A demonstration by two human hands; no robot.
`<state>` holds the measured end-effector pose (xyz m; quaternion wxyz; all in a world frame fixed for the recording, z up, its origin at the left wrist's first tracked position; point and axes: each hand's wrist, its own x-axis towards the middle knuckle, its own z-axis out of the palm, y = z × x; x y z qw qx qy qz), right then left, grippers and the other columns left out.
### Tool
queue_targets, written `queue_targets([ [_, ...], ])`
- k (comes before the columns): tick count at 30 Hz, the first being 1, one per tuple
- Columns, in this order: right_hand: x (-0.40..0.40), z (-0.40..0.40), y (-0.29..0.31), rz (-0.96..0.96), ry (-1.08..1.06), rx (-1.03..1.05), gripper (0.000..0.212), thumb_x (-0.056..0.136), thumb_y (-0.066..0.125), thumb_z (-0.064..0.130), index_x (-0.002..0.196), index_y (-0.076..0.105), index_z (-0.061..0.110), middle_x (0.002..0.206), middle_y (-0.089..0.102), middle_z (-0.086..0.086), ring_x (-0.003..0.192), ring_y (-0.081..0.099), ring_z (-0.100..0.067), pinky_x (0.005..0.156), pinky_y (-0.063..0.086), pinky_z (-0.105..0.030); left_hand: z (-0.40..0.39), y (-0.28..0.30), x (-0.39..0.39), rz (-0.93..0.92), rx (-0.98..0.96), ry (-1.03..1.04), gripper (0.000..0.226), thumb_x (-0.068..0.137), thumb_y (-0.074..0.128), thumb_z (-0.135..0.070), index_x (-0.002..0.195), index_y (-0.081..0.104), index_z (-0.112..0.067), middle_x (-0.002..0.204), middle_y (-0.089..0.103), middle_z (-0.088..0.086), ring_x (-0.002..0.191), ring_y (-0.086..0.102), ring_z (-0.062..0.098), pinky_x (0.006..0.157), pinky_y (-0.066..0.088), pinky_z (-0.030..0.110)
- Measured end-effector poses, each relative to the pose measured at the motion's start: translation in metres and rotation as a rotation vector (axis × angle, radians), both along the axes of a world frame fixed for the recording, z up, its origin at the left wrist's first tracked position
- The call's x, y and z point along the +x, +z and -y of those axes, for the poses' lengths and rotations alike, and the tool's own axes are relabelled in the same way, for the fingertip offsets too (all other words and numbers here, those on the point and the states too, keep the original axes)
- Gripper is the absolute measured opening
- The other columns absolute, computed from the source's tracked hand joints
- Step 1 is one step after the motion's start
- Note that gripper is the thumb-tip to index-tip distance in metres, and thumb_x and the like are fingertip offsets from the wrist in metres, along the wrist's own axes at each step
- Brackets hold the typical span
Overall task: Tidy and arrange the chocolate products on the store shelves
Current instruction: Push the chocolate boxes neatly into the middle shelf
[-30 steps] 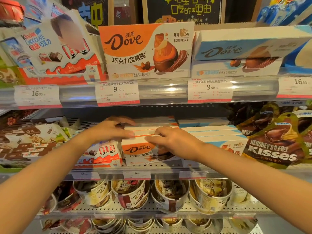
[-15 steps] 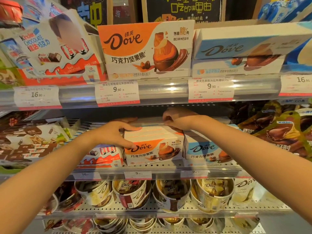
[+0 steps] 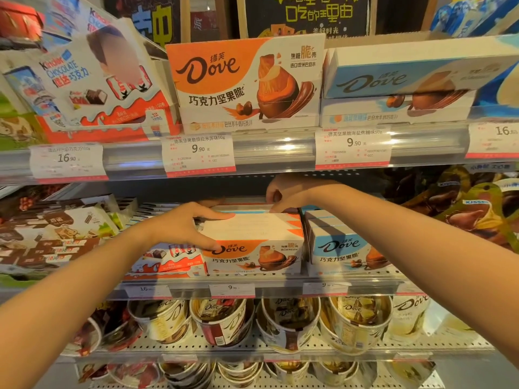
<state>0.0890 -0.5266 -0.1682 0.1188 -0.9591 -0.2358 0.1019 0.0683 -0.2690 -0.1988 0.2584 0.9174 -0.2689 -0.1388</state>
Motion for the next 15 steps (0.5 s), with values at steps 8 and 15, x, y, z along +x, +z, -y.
queue_targets([
  [8, -0.015, -0.007, -0.006, 0.071, -0.029, -0.133, 0.02, 0.099, 0.037, 0.018, 0.101, 0.053, 0.006, 0.088, 0.056, -0.011, 0.075, 0.052, -0.021, 0.069, 0.042, -0.029, 0.004, 0.002, -0.004, 0.085, -0.018, 0.075, 0.13, 0.029, 0.071, -0.079, 0.134, -0.003, -0.055, 0.147, 0.009, -0.021, 0.134, 0.018, 0.004, 0.109, 0.024, 0.022],
  [15, -0.048, 0.006, 0.012, 0.37, 0.017, 0.034, 0.013, 0.098, 0.041, 0.023, 0.103, 0.049, 0.014, 0.096, 0.059, -0.007, 0.09, 0.056, -0.023, 0.08, 0.044, -0.031, 0.004, 0.002, -0.006, 0.066, -0.123, 0.141, 0.132, 0.022, 0.077, -0.073, 0.134, 0.013, -0.042, 0.112, 0.045, -0.025, 0.091, 0.053, -0.004, 0.079, 0.047, 0.009],
])
